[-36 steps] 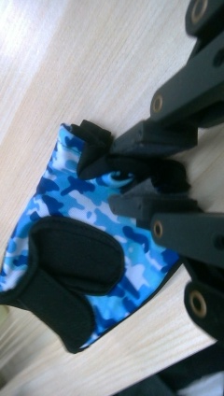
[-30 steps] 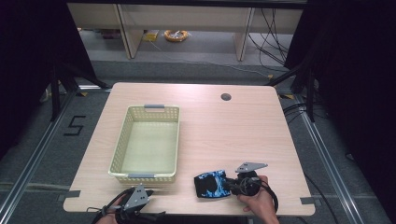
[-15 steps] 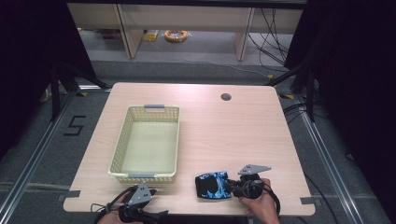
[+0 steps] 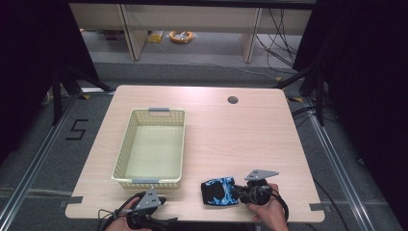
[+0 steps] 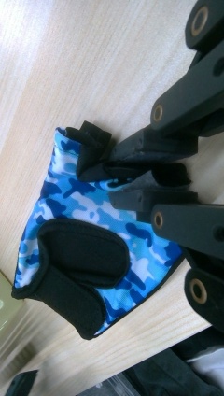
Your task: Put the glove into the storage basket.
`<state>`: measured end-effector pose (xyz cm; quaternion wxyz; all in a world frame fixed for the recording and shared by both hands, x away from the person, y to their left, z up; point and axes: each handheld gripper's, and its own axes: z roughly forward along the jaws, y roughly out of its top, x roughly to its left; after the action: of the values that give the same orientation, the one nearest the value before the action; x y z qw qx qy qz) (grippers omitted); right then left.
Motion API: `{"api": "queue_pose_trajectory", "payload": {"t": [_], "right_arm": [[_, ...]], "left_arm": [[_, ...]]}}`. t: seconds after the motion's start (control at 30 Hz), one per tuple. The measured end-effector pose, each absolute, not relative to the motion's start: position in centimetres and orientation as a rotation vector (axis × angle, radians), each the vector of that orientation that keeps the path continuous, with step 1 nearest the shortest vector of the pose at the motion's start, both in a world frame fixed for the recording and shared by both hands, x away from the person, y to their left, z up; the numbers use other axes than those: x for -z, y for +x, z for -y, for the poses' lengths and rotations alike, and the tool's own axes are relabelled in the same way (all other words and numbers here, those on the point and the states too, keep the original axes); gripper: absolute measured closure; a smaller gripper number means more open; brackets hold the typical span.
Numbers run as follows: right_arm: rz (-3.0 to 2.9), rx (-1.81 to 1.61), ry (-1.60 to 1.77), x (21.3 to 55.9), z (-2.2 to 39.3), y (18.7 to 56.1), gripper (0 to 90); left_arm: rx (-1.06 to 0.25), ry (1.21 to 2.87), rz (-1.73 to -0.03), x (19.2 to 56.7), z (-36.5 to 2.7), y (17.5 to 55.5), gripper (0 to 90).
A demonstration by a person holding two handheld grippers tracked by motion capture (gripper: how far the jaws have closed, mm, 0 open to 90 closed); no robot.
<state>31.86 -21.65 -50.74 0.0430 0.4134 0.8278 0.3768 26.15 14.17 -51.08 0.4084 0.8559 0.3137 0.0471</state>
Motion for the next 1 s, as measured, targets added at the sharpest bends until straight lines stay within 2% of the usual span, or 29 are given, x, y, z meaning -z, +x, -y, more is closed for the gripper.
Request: {"api": "queue_pose_trajectory", "payload": {"t": [0.33, 0.5, 0.77, 0.83, 1.0], "right_arm": [[-2.555, -1.147, 1.203, 50.7, 21.9, 31.8, 78.7], [-2.570, -1.148, 1.157, 50.6, 21.8, 31.9, 78.9], [-2.580, -1.160, 1.135, 50.6, 21.4, 31.9, 79.0], [-2.584, -1.161, 1.135, 50.6, 21.3, 31.9, 79.0], [-2.599, -1.160, 1.145, 50.6, 21.2, 31.8, 78.9]], "left_arm": [[-0.054, 2.117, -0.769, 50.9, -11.6, 27.5, 44.5], [-0.007, 2.119, -0.784, 51.2, -10.2, 28.5, 49.6], [-0.016, 2.119, -0.797, 51.1, -8.6, 29.8, 56.2], [0.040, 2.094, -0.827, 51.3, -8.0, 29.9, 57.6], [0.072, 2.089, -0.830, 51.3, -7.2, 30.4, 61.6]]}}
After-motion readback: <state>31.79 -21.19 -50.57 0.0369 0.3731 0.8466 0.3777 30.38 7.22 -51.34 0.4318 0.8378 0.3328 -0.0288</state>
